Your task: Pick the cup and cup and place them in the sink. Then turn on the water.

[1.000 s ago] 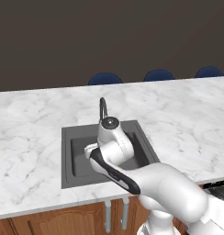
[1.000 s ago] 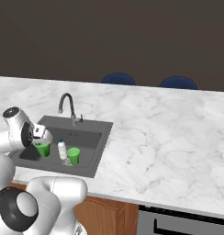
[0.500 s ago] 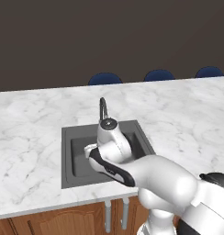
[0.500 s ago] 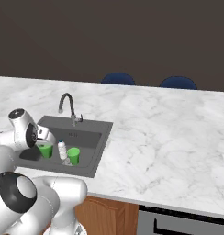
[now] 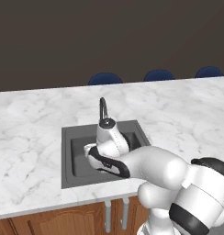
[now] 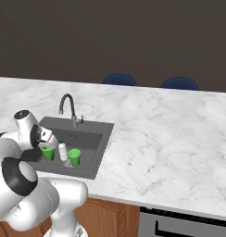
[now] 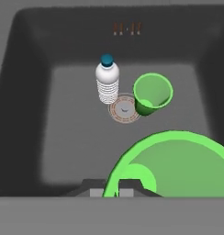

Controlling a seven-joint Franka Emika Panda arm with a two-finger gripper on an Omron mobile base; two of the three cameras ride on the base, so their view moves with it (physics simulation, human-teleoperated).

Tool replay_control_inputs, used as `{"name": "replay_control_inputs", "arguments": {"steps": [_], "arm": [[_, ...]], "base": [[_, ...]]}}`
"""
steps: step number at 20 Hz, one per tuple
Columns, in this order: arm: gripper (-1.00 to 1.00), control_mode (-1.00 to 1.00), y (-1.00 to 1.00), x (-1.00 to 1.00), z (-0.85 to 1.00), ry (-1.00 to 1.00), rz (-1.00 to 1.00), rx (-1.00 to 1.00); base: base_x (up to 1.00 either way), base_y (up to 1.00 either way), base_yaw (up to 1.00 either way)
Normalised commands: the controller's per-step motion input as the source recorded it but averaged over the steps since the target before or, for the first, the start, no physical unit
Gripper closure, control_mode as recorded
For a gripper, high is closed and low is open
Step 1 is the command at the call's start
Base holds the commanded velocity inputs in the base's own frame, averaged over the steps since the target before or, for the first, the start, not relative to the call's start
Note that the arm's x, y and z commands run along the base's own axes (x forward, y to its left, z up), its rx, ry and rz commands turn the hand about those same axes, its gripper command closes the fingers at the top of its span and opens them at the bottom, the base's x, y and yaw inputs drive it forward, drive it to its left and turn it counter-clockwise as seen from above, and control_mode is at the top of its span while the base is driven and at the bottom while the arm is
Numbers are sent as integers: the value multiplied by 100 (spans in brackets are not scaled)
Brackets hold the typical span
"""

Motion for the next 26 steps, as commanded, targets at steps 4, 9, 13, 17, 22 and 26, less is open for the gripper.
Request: {"name": "replay_control_inputs", "arguments": {"steps": [4,9,13,17,22,26], "arm": [[100,-100,6,10,-11,4,-6,5],[100,-100,19,10,-9,3,-6,4],[100,-100,23,7,-15,0,-6,1],[100,-100,14,6,-22,0,-4,0],[100,-100,0,14,-11,0,-1,0],[100,-100,0,16,-6,-2,0,0]], "base": [[0,0,0],[0,0,0],[0,0,0],[0,0,0],[0,0,0],[0,0,0]]}}
